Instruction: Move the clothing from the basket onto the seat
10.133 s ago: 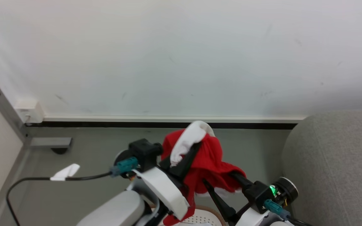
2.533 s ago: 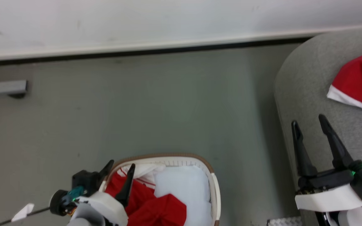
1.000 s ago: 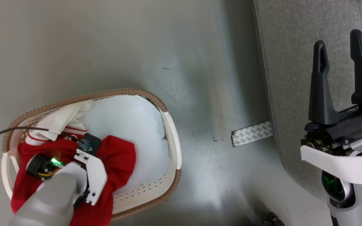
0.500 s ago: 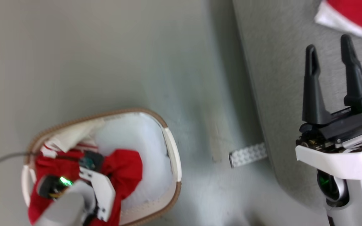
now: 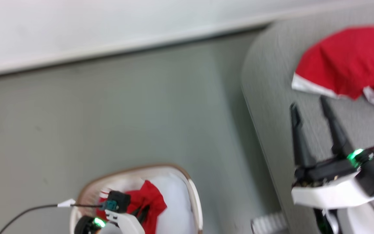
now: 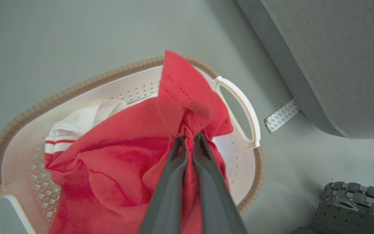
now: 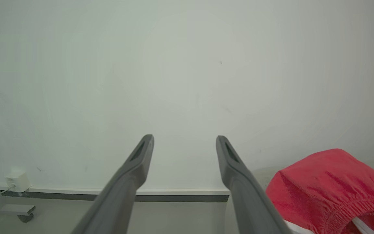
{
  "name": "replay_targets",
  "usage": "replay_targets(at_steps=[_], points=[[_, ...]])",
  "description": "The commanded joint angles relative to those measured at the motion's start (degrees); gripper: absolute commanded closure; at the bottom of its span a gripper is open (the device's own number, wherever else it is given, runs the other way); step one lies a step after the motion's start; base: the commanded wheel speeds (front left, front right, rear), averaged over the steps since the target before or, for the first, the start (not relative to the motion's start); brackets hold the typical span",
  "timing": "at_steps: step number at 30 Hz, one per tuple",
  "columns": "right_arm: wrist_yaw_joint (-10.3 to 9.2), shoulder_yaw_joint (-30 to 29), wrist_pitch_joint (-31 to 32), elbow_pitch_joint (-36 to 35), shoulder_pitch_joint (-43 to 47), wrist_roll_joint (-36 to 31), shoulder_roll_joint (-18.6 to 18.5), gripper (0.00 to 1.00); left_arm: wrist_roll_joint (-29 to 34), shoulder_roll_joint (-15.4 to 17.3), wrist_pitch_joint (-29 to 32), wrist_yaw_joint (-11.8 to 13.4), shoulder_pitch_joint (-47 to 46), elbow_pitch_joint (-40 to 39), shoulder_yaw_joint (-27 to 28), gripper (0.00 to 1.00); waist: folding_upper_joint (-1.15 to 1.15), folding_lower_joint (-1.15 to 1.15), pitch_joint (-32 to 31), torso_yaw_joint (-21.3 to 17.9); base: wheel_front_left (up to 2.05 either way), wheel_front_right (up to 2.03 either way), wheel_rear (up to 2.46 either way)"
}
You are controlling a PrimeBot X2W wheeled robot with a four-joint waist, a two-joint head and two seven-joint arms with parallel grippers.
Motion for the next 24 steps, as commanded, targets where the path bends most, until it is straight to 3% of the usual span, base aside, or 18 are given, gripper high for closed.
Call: replay_targets(at_steps=[1,5,9,17,24], points=[[-0.15,0.4,0.0,0.7,1.6,-0.2,-0.4,0.0,-1.1,0.1,-0.3,0.1,1.5,-0.5,0.3,1.0,0.0,0.01,-9.2,4.6,0.0,0.0,0.0],[-0.15,1.3,0.0,2.9,4.6,1.0,-1.3,0.0,-1.2,0.3,-0.6,0.5,3.3,-4.0,2.6,1.0,0.0,0.01,-14.7,6.8,0.0,0.0,0.0],[-0.15,2.1,0.0,4.1,7.7,2.2,-1.8,0.0,0.5,1.8,-0.6,2.5,6.4,-10.4,5.6,1.0,0.0,0.01,-19.1,8.8,0.0,0.0,0.0],[-0.15,2.9,0.0,4.5,9.8,3.3,-2.4,0.0,4.3,5.1,-0.6,5.8,9.0,-25.4,10.2,1.0,0.0,0.01,-22.8,11.8,0.0,0.0,0.0],[-0.15,3.2,0.0,4.5,10.5,3.6,-2.0,0.0,6.6,8.1,0.4,8.9,5.0,-37.8,11.7,1.0,0.0,0.01,-23.6,12.9,0.0,0.0,0.0]])
